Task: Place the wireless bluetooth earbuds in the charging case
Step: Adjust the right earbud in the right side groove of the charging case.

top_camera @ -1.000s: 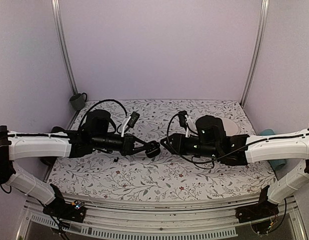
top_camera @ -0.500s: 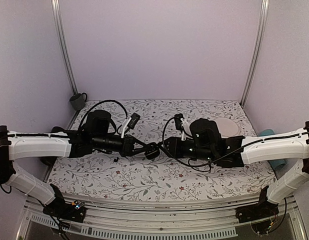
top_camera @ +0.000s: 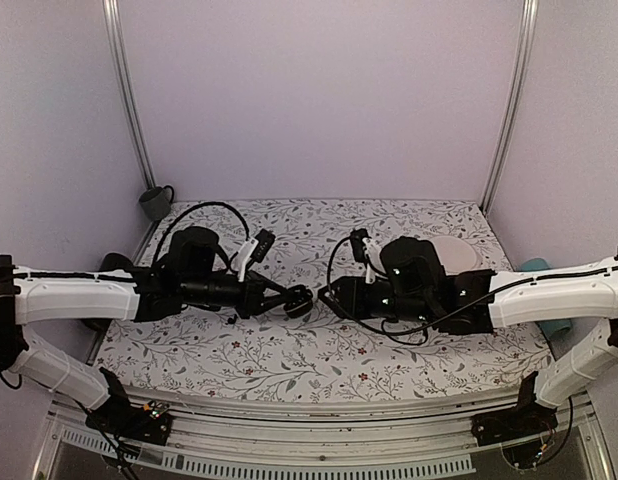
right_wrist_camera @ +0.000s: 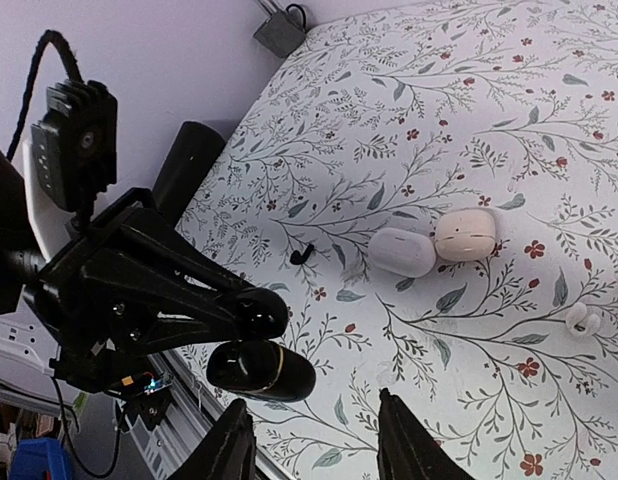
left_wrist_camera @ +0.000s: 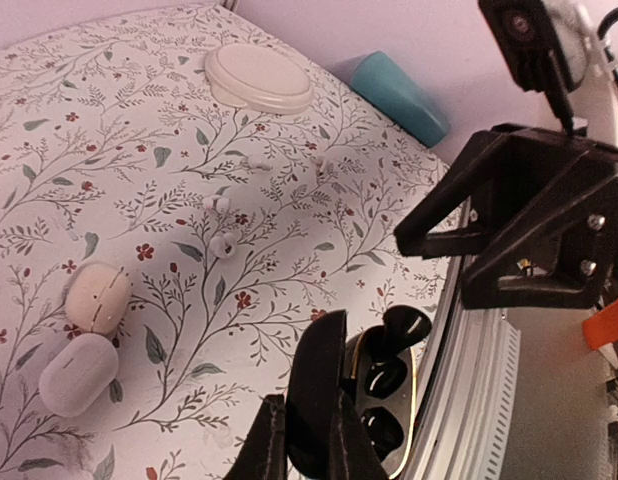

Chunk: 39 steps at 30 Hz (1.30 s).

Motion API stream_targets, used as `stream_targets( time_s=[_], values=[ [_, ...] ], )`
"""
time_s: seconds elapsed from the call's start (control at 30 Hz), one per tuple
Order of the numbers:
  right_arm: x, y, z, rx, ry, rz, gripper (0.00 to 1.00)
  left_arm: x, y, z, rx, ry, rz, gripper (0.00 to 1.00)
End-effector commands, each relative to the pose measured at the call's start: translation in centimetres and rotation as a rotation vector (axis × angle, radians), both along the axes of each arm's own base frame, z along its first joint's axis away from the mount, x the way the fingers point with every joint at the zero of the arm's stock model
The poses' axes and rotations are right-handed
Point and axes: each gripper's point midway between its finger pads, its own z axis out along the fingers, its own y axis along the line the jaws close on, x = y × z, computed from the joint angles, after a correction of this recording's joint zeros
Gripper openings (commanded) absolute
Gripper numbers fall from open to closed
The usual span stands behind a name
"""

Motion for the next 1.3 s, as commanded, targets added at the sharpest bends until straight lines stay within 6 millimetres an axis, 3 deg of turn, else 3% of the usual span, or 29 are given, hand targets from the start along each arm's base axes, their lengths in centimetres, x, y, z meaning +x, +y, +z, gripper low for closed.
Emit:
stream_targets(
  time_s=[0.0,0.1,0.27,0.43,0.67,1.27],
  values=[
    [-0.7,-0.4,3.0,0.01,-0.068,0.065,0.45,0.4,0.6,0.9,0.022,-0.201,0.027,0.0],
    [-1.7,0.5,3.2,-0.017,-0.105,0.134,0.52,0.2,0.4,0.3,0.055,-0.28,0.039,0.0],
    [-1.3,1.4,1.5,-0.15,-0.105,0.173,0.56,0.0,0.0,-0.5,0.089,-0.363,0.052,0.0],
    [-1.4,1.3,-1.2,-0.194,-0.032,0.166,0.53,-0.3,-0.2,-2.0,0.133,-0.466,0.062,0.0],
    [-2.0,1.7,-3.2,-0.184,0.022,0.18,0.44,-0.7,-1.2,-3.9,0.175,-0.478,0.036,0.0],
    [-1.7,2.1,-5.0,-0.257,0.032,0.188,0.36,-1.4,-1.8,-4.3,0.175,-0.466,0.013,0.0]
  ],
)
